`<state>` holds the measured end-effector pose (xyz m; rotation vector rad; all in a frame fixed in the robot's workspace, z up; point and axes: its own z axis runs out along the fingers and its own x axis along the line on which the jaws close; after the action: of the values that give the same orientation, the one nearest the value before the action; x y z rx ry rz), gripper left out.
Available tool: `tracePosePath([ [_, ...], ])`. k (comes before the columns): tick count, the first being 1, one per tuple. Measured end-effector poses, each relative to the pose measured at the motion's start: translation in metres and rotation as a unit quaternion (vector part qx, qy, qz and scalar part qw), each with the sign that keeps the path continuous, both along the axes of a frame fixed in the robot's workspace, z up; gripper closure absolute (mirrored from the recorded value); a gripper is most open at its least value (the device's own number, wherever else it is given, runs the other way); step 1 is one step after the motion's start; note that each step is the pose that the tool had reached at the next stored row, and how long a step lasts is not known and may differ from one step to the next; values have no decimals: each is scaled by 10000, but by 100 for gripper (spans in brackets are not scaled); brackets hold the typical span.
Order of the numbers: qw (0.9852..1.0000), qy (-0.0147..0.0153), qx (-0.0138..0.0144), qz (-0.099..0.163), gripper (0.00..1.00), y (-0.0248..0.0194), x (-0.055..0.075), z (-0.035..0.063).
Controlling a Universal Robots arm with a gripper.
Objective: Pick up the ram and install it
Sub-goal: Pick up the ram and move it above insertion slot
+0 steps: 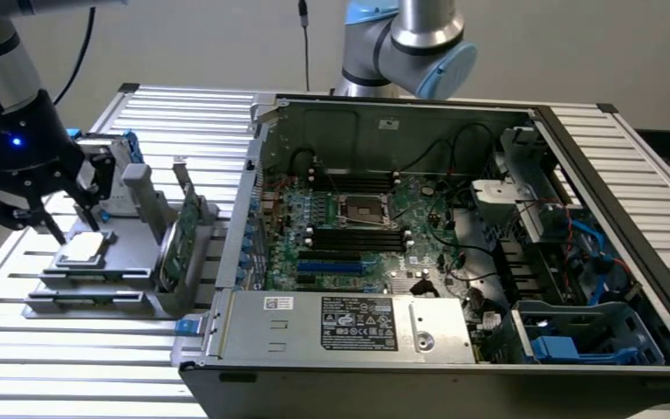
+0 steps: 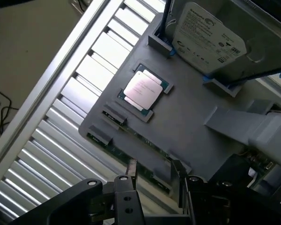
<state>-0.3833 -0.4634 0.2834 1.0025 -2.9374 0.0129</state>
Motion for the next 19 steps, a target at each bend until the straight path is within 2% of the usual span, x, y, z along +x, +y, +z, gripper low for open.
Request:
tracePosePath([
  [5,9990,0,0,455,58,0,0,-44],
  [10,9959,0,0,909,58,0,0,-87],
  [14,9920,1,0,1266,58,0,0,-118],
  [19,9851,2,0,1719,58,0,0,-144],
])
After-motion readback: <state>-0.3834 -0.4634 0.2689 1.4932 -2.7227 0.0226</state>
